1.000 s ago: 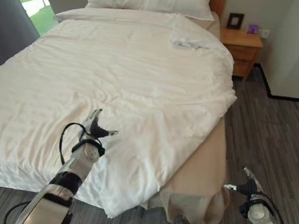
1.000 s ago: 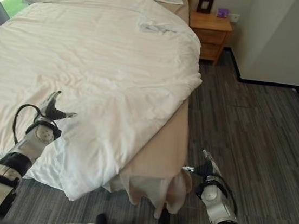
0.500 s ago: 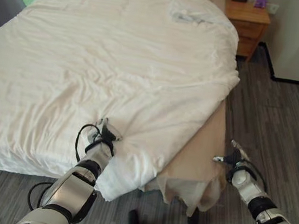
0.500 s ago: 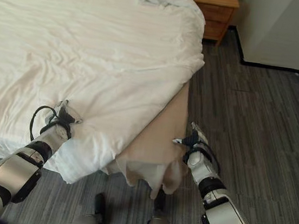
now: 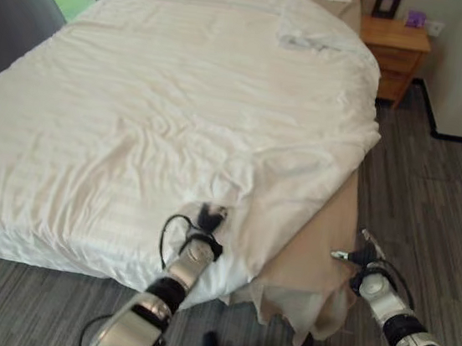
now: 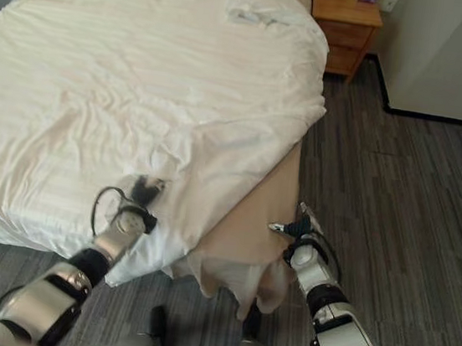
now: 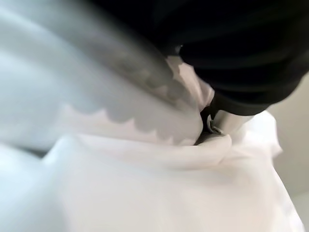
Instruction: Making the bed.
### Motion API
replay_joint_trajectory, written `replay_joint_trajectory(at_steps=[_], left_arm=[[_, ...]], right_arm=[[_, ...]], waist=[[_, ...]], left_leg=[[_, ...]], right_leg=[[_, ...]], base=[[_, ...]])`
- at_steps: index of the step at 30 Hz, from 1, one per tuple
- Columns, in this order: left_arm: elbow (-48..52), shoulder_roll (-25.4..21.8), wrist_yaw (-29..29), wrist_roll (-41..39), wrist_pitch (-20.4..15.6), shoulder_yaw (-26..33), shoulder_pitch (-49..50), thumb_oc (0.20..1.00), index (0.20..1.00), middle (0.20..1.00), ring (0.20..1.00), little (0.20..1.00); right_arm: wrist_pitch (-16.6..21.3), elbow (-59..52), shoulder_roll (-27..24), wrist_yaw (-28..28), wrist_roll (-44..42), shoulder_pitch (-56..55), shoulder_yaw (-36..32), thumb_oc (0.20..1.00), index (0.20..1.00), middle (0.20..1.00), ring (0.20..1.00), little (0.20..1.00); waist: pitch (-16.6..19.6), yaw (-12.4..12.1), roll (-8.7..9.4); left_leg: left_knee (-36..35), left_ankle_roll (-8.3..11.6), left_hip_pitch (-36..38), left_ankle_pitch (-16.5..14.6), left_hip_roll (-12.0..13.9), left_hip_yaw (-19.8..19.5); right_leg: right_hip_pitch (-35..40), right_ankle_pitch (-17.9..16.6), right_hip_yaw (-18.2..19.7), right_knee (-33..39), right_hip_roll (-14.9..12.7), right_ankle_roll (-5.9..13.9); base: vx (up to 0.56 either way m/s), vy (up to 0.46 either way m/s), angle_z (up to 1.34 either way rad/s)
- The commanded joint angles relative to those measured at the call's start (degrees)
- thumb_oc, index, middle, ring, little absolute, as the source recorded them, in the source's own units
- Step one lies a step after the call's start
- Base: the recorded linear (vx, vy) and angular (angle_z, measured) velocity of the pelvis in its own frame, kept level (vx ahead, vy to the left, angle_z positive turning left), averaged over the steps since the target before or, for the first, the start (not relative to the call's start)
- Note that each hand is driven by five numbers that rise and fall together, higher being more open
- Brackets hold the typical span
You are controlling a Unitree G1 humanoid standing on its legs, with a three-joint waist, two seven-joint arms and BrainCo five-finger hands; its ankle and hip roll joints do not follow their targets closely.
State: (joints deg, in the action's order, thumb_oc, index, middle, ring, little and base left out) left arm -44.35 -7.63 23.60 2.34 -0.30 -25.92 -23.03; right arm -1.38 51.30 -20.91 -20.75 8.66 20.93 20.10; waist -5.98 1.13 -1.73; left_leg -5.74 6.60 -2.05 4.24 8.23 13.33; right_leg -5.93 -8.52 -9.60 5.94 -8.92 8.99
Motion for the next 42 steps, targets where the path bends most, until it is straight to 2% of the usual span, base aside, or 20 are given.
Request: replay_joint_trajectory(at_steps=[1, 3, 7, 9, 11, 15, 20, 21, 22, 23, 25, 26, 27, 32, 35, 38, 39, 40, 41, 42], left_arm=[[-2.34, 5.74, -4.96, -2.69, -4.29, -5.69, -4.73, 0.200, 0.200, 0.200, 0.200, 0.200], [0.29, 6.98, -7.03, -3.72, -4.77, -8.62, -4.01, 0.200, 0.200, 0.200, 0.200, 0.200], [6.35, 9.82, -12.34, -4.59, -5.68, -18.33, -2.34, 0.200, 0.200, 0.200, 0.200, 0.200], [6.60, 10.63, -13.40, -5.50, -5.86, -20.14, -2.05, 0.200, 0.200, 0.200, 0.200, 0.200], [7.28, 11.68, -17.87, -11.10, -6.18, -24.24, -1.14, 0.200, 0.200, 0.200, 0.200, 0.200], [13.29, 10.63, -25.33, -16.86, -6.37, -30.63, -0.17, 0.200, 0.200, 0.200, 0.200, 0.200], [21.75, 8.61, -31.86, -21.11, -6.25, -34.38, -0.31, 0.200, 0.200, 0.200, 0.200, 0.200], [24.34, 8.48, -34.54, -23.02, -5.83, -35.95, -0.11, 0.260, 0.260, 0.260, 0.260, 0.260], [24.92, 8.84, -36.06, -24.51, -5.43, -36.87, 0.01, 0.473, 0.473, 0.473, 0.473, 0.473], [24.87, 9.29, -37.41, -25.94, -5.08, -37.46, 0.24, 1.000, 1.000, 1.000, 1.000, 1.000], [25.79, 10.36, -43.02, -33.81, -2.91, -40.34, -0.16, 1.000, 1.000, 1.000, 1.000, 1.000], [26.15, 11.62, -43.85, -40.94, -1.37, -40.60, 0.12, 1.000, 1.000, 1.000, 1.000, 1.000], [26.17, 12.55, -43.74, -44.67, -0.29, -40.63, 0.41, 1.000, 1.000, 1.000, 1.000, 1.000], [28.63, 15.96, -42.24, -60.49, 2.67, -39.97, 0.96, 1.000, 1.000, 1.000, 1.000, 1.000], [31.22, 16.88, -39.82, -65.34, 1.78, -38.67, -0.58, 1.000, 1.000, 1.000, 1.000, 1.000], [31.45, 20.59, -37.07, -67.94, 0.04, -36.37, -5.74, 1.000, 1.000, 1.000, 1.000, 1.000], [30.27, 17.13, -36.18, -67.16, 0.62, -30.44, -7.96, 1.000, 1.000, 1.000, 1.000, 1.000], [31.12, 14.72, -37.98, -68.54, -0.51, -30.44, -5.72, 1.000, 1.000, 1.000, 1.000, 1.000], [33.92, 9.90, -39.78, -66.50, -0.21, -30.46, -3.40, 1.000, 1.000, 1.000, 1.000, 1.000], [40.59, 2.32, -35.11, -58.71, -7.88, -23.48, -5.64, 1.000, 1.000, 1.000, 1.000, 1.000]], right_arm=[[0.03, 0.59, -0.65, -1.71, 2.42, 1.28, -1.10, 1.000, 1.000, 1.000, 1.000, 1.000], [-0.46, 1.39, -0.55, -1.97, 3.49, -0.53, -1.46, 1.000, 1.000, 1.000, 1.000, 1.000], [-1.19, 7.60, 0.76, -2.25, 3.81, -5.09, -2.41, 1.000, 1.000, 1.000, 1.000, 1.000], [-1.40, 9.76, 1.02, -2.13, 3.80, -5.93, -2.52, 1.000, 1.000, 1.000, 1.000, 1.000], [-2.58, 15.51, 1.35, -1.67, 5.01, -6.79, -1.94, 1.000, 1.000, 1.000, 1.000, 1.000], [-2.90, 19.50, -0.34, -1.68, 3.60, -8.19, -4.18, 1.000, 1.000, 1.000, 1.000, 1.000], [-2.83, 20.85, -4.11, -0.61, 4.37, -7.95, -5.43, 1.000, 1.000, 1.000, 1.000, 1.000], [-2.72, 21.30, -5.78, 0.09, 4.94, -7.22, -5.57, 1.000, 1.000, 1.000, 1.000, 1.000], [-2.79, 21.54, -6.53, 0.48, 5.23, -6.84, -5.60, 1.000, 1.000, 1.000, 1.000, 1.000], [-2.87, 21.68, -7.21, 0.98, 5.75, -6.32, -5.37, 1.000, 1.000, 1.000, 1.000, 1.000], [-3.46, 23.09, -9.28, 2.53, 7.91, -4.79, -4.23, 1.000, 1.000, 1.000, 1.000, 1.000], [-4.02, 23.63, -9.26, 2.89, 8.74, -4.77, -3.45, 1.000, 1.000, 1.000, 1.000, 1.000], [-4.42, 23.99, -8.97, 2.83, 9.08, -4.70, -3.13, 1.000, 1.000, 1.000, 1.000, 1.000], [-5.87, 25.74, -6.48, 1.40, 9.88, -7.52, -2.92, 1.000, 1.000, 1.000, 1.000, 1.000], [-6.57, 26.43, -5.13, 0.36, 9.90, -8.49, -2.55, 1.000, 1.000, 1.000, 1.000, 1.000], [-7.47, 27.29, -4.11, -0.75, 11.22, -7.44, -0.55, 1.000, 1.000, 1.000, 1.000, 1.000], [-7.42, 27.49, -3.84, -1.37, 12.35, -6.88, -0.12, 1.000, 1.000, 1.000, 1.000, 1.000], [-7.02, 28.35, -4.90, -1.30, 12.54, -6.68, 0.01, 1.000, 1.000, 1.000, 1.000, 1.000], [-7.36, 29.22, -6.35, -1.01, 14.58, -6.30, 0.48, 1.000, 1.000, 1.000, 1.000, 1.000], [-7.36, 27.24, -9.68, -2.46, 15.12, -2.68, 0.06, 1.000, 1.000, 1.000, 1.000, 1.000]], waist=[[0.97, 0.11, -0.52], [0.92, 0.81, -0.80], [0.22, 3.28, -1.88], [0.07, 3.90, -2.16], [-0.30, 5.46, -3.09], [-0.68, 7.98, -4.55], [-0.82, 10.84, -6.10], [-0.97, 12.57, -6.95], [-1.17, 13.78, -7.47], [-1.28, 14.75, -7.89], [-1.45, 18.09, -9.04], [-1.38, 19.06, -9.11], [-1.29, 19.29, -9.12], [-0.81, 18.43, -8.13], [0.23, 16.76, -7.01], [1.59, 14.67, -5.09], [2.11, 13.56, -4.64], [2.67, 12.41, -4.20], [3.12, 10.29, -3.22], [3.47, 6.68, -1.39]], left_leg=[[0.74, -1.17, 0.23, -3.79, -1.05, -1.68], [0.74, -1.42, 1.29, -4.28, -1.22, -1.30], [0.74, -2.32, 4.30, -5.85, -1.69, 0.26], [0.74, -2.51, 4.66, -5.89, -1.93, 0.73], [0.74, -3.00, 5.47, -6.37, -2.40, 1.61], [0.74, -3.39, 6.65, -7.15, -2.91, 2.47], [0.74, -3.63, 7.59, -7.45, -3.48, 4.23], [0.74, -3.82, 8.27, -7.74, -3.77, 5.54], [0.74, -4.01, 8.80, -8.18, -3.91, 6.16], [0.74, -4.20, 9.19, -8.51, -4.05, 6.75], [0.74, -4.36, 10.96, -9.24, -3.96, 9.25], [0.74, -4.26, 11.46, -9.13, -3.65, 9.19], [0.74, -4.22, 11.60, -9.07, -3.54, 8.97], [0.74, -3.97, 12.48, -8.77, -2.98, 7.14], [0.74, -3.78, 13.08, -8.76, -2.51, 5.79], [0.74, -3.45, 13.73, -8.51, -1.84, 4.13], [0.74, -3.31, 13.41, -8.09, -1.74, 3.76], [0.74, -3.28, 13.42, -8.13, -1.62, 3.13], [0.74, -3.33, 13.42, -7.93, -1.56, 2.03], [0.74, -3.29, 12.78, -7.37, -1.58, 0.02]], right_leg=[[0.91, 2.30, 0.82, -0.94, -4.24, 2.63], [1.34, 2.35, 1.56, -0.94, -4.28, 2.75], [1.79, 2.22, 4.74, -0.94, -4.19, 3.35], [1.42, 2.00, 5.92, -0.94, -4.11, 3.46], [0.86, 1.46, 8.61, -0.94, -3.81, 3.58], [1.05, 1.31, 10.79, -0.94, -3.95, 4.00], [0.37, 1.00, 13.69, -0.94, -3.95, 4.14], [0.03, 0.84, 15.38, -0.94, -3.72, 4.21], [0.03, 1.02, 16.12, -0.97, -3.66, 4.40], [-0.35, 1.01, 17.33, -1.09, -3.35, 4.40], [-1.19, 1.23, 19.99, -2.22, -2.37, 4.08], [-1.02, 1.67, 20.17, -2.99, -2.08, 3.80], [-0.94, 1.82, 20.02, -3.32, -1.99, 3.64], [1.42, 2.83, 17.69, -4.07, -2.07, 3.31], [3.53, 3.37, 15.95, -3.93, -2.34, 3.15], [5.92, 4.14, 13.59, -3.95, -2.42, 2.82], [6.22, 4.10, 12.96, -3.73, -2.38, 2.63], [6.99, 4.12, 12.12, -3.43, -2.53, 2.57], [8.05, 4.27, 10.75, -3.21, -2.54, 2.40], [9.30, 4.40, 8.61, -2.82, -2.80, 2.22]], base=[[-0.01, -0.009, -0.04], [-0.01, -0.007, -0.05], [-0.01, 0.016, -0.24], [-0.02, 0.023, -0.30], [-0.03, 0.023, -0.58], [0.00, 0.009, -0.39], [-0.01, -0.006, -0.31], [0.00, 0.020, -0.44], [0.01, 0.025, -0.58], [0.03, 0.029, -0.58], [0.04, -0.025, -0.91], [0.01, -0.063, -0.83], [-0.03, -0.052, -0.45], [-0.04, -0.012, 0.14], [0.00, -0.018, 0.53], [0.00, -0.023, 0.35], [-0.01, -0.016, 0.55], [-0.03, -0.018, 0.36], [-0.04, -0.003, 0.50], [-0.04, 0.001, 0.56]])
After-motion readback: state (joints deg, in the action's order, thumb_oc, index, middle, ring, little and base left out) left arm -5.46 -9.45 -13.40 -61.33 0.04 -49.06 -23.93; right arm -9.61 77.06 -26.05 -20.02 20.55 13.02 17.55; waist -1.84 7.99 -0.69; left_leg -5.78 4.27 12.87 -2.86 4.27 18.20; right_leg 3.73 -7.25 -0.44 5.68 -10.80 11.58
